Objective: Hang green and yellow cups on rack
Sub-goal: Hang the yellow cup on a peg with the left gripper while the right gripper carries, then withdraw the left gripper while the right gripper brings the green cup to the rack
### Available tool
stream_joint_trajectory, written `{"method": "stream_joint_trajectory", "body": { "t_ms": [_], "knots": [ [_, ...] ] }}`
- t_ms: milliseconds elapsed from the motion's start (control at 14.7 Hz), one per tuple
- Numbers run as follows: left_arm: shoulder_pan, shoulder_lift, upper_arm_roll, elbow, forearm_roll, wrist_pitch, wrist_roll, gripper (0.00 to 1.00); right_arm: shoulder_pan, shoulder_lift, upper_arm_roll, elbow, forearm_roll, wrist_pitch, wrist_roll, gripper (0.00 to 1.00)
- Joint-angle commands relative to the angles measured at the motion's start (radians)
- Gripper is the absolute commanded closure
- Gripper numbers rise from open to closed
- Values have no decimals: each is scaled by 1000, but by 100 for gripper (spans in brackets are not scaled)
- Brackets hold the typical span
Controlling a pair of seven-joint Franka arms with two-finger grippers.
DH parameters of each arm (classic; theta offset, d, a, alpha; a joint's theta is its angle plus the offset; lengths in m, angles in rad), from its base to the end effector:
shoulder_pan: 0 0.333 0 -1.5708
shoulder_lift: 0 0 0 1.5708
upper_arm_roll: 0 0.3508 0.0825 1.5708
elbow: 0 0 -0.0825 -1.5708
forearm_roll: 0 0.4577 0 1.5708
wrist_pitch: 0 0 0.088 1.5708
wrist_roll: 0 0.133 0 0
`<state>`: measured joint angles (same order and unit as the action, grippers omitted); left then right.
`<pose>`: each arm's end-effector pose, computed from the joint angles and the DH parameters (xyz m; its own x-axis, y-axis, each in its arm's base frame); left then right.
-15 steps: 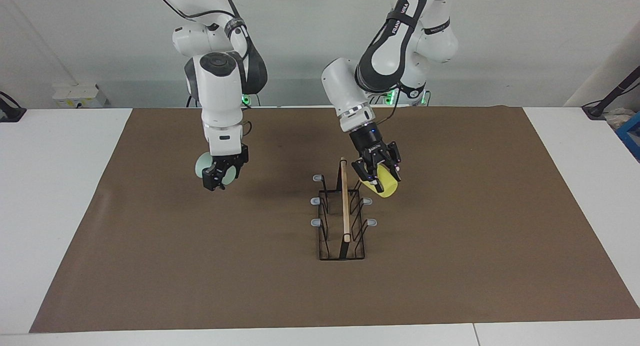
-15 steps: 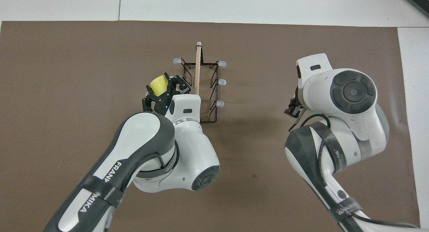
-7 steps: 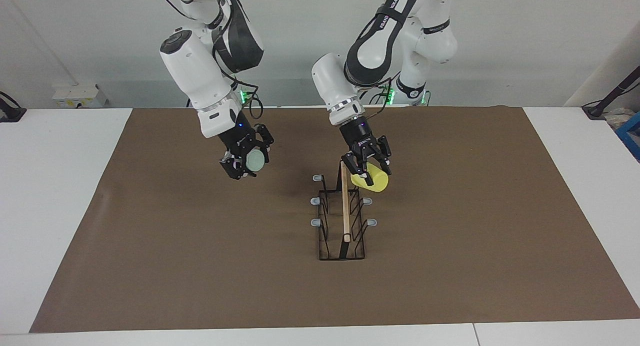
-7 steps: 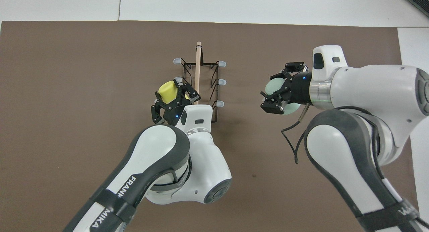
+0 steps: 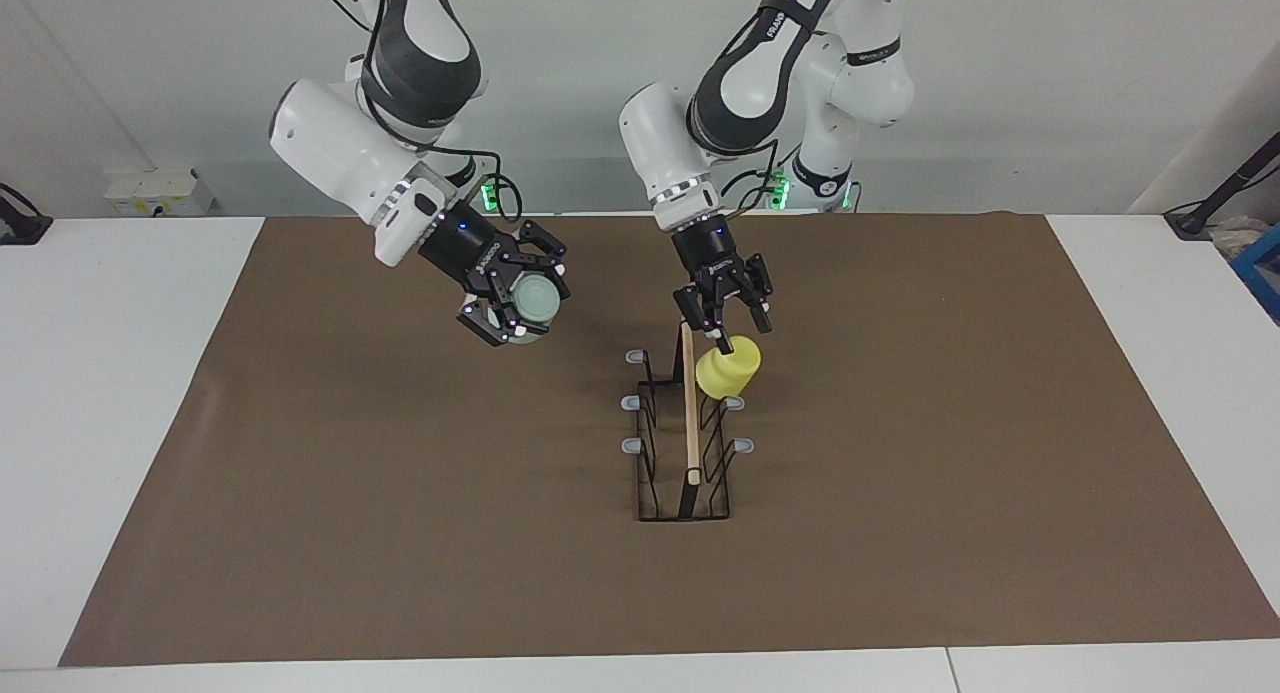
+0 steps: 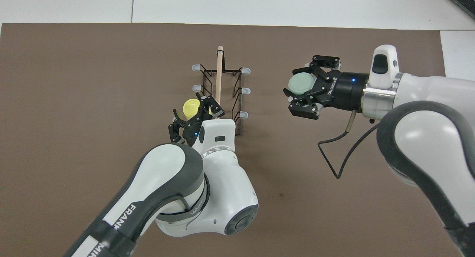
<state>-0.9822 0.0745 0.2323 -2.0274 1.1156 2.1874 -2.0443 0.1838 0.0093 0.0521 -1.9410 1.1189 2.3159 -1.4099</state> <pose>0.5170 -0.4134 0.4210 0.4366 0.4333 0.7884 0.5125 -0.8401 0.1779 0.6523 0.1920 0.5173 0.3655 0.4302 0.8254 0.8657 -0.4831 -0.1315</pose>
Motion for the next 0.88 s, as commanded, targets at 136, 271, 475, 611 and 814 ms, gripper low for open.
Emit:
{"method": "stream_joint_trajectory", "body": {
  "t_ms": [136, 271, 475, 611, 814],
  "knots": [
    [8, -52, 12, 1, -169, -9, 293, 2, -7, -32, 8, -48, 340, 72, -205, 100],
    [66, -53, 10, 9, -235, 3, 467, 0, -4, -25, 8, -68, 531, 73, -346, 100],
    [163, -65, 10, 12, -399, 38, 747, 0, 46, 24, 8, -82, 819, 80, -568, 100],
    [236, -68, 12, 12, -500, 75, 950, 0, 106, 41, 9, -82, 927, 147, -644, 100],
    [382, -64, 12, 21, -733, 135, 1327, 0, 200, 99, 8, -79, 1145, 217, -847, 100]
  ]
}}
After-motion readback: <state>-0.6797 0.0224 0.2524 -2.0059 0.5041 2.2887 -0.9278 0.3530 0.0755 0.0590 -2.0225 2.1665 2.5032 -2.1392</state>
